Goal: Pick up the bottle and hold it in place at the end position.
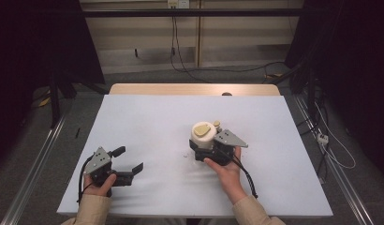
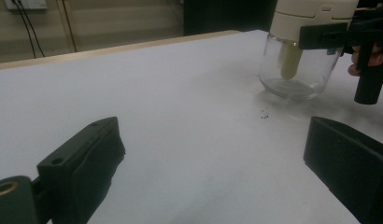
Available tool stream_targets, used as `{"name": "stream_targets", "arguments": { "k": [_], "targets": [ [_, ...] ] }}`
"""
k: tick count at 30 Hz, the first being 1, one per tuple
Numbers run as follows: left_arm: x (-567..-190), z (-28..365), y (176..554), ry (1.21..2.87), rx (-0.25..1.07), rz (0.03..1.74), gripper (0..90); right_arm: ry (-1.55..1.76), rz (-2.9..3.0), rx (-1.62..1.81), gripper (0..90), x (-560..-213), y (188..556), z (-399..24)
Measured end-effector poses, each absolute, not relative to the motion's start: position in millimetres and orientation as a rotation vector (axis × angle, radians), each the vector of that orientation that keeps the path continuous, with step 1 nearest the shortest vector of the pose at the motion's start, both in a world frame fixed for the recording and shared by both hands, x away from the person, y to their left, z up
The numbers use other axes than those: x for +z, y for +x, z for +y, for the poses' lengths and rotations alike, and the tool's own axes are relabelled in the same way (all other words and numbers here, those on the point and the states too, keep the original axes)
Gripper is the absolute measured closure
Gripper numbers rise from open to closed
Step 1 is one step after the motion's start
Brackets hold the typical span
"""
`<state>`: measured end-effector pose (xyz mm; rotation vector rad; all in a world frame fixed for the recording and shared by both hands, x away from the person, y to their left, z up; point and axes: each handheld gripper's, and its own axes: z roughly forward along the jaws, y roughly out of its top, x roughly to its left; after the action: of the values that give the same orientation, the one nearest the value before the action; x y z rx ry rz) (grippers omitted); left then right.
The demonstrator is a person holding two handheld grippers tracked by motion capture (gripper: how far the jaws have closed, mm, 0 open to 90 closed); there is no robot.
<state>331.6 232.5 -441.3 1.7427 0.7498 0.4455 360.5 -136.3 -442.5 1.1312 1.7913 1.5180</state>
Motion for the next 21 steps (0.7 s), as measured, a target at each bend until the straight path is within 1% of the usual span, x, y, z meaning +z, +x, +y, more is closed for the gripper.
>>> {"name": "stream_targets", "arguments": {
  "k": [21],
  "targets": [
    [-441,233,331,1.731,0.444,0.755,4.1,1.131,1.792,1.52,6.7,-443,375,-129]
  ]
}}
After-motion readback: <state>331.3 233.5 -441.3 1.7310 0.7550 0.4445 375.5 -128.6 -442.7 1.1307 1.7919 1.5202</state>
